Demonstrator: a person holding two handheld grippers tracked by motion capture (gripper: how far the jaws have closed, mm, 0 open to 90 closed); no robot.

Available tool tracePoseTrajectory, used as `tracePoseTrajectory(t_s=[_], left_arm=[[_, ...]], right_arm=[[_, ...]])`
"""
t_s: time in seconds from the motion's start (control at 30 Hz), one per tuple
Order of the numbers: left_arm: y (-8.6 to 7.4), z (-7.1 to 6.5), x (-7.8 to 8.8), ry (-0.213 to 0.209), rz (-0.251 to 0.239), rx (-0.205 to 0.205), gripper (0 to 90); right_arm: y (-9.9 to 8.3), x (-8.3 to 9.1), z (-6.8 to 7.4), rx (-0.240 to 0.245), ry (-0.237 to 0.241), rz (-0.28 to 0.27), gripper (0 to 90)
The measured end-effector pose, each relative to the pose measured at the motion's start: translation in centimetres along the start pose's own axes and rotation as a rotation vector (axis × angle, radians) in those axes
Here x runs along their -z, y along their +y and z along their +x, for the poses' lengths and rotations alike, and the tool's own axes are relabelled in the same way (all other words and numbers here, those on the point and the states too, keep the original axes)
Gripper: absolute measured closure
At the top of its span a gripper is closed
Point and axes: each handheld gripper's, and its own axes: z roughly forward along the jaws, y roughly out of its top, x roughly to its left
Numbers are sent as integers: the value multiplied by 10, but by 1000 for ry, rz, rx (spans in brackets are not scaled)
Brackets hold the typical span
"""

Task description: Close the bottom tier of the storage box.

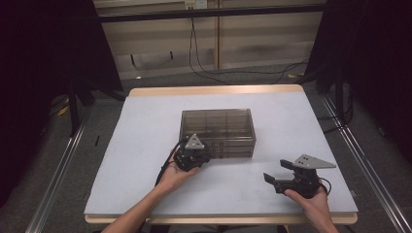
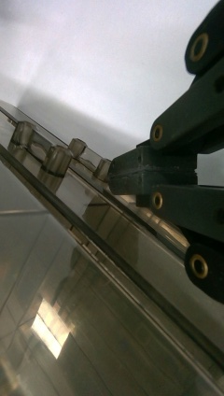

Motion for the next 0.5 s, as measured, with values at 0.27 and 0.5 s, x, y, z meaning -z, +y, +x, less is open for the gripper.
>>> tracePoseTrajectory(t_s=[0.27,0.5], left_arm=[[0,-1,-3,12,19,3,900],[0,0,-3,10,32,6,900]], right_arm=[[0,-1,0,-5,1,3,166],[0,-2,0,1,2,7,166]])
